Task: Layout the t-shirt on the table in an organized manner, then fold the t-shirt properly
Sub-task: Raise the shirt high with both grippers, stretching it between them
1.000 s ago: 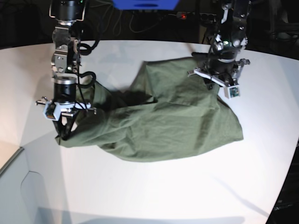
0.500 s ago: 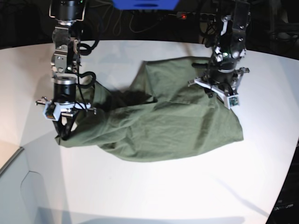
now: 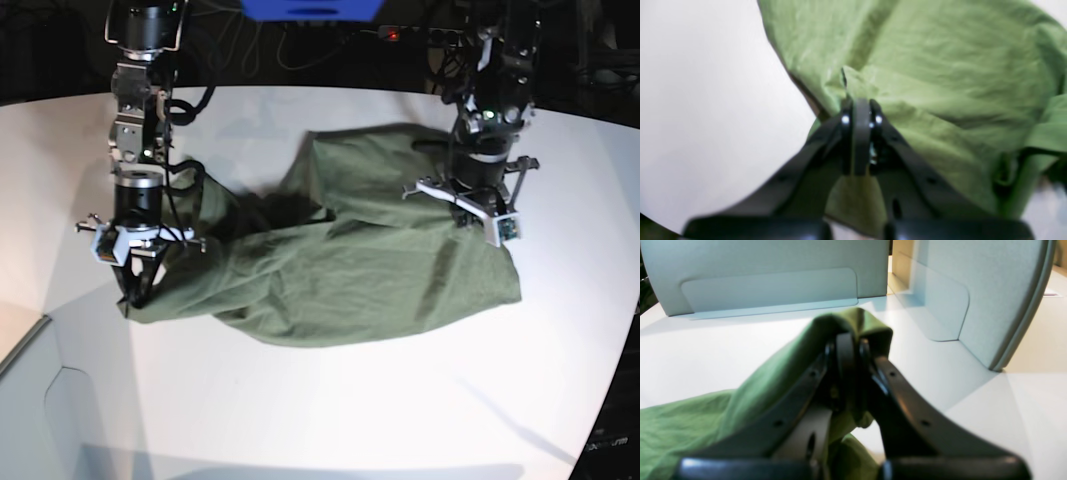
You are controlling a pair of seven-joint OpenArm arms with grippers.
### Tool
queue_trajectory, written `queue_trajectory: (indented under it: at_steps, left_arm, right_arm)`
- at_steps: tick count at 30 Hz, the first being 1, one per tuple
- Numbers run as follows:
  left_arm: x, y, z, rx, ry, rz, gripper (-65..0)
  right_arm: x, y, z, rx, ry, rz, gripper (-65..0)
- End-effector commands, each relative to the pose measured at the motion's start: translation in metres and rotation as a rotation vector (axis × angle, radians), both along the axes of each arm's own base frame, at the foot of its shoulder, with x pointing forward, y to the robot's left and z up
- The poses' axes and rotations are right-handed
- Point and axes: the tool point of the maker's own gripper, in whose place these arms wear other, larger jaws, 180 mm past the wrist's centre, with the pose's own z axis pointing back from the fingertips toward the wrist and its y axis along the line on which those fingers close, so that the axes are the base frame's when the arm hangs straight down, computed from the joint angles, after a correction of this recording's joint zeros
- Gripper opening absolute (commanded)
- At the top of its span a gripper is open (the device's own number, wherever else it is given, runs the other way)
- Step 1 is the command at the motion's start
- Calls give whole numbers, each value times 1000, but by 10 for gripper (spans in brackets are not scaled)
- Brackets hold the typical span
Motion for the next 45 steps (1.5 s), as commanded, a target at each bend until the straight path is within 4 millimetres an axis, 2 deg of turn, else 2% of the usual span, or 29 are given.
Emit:
queue_trajectory:
  at_steps: [1, 6, 9, 12, 15, 17, 20, 26, 29, 33, 36, 39, 45]
  left_arm:
    - [5, 0, 15, 5, -52, 2, -650]
    - [-3, -5, 43, -9, -113, -5, -650]
    - [-19, -4, 48, -7, -113, -8, -650]
    - [-38, 25, 40, 24, -75, 65, -650]
    - [-44, 48, 42, 26, -77, 148, -650]
    - [-43, 63, 46, 11, -93, 197, -650]
    - [-22, 74, 68, -46, -177, 237, -650]
    - [43, 77, 134, -107, -407, 242, -650]
    - [77, 76, 183, -129, -553, 234, -650]
    - [106, 75, 252, -152, -736, 223, -650]
    - [119, 75, 294, -167, -841, 213, -650]
    - [128, 62, 330, -172, -928, 169, -650]
    - [132, 50, 396, -157, -1081, 106, -650]
  right_arm:
    - [6, -2, 17, -4, -57, 0, -650]
    - [7, -2, 14, -2, -37, 1, -650]
    - [7, -2, 15, -2, -40, 1, -650]
    - [6, -2, 14, -3, -42, -1, -650]
    - [4, -4, 18, -9, -49, -4, -650]
    - [0, -5, 26, -18, -66, -4, -650]
    - [-6, -12, 45, -62, -108, 0, -650]
    - [-5, -16, 88, -101, -219, 1, -650]
    - [1, -16, 117, -118, -294, 1, -650]
    - [7, -13, 156, -131, -398, 2, -650]
    - [10, -11, 183, -139, -472, 1, -650]
    - [12, -11, 219, -152, -571, -9, -650]
    - [6, -8, 294, -176, -775, -25, -650]
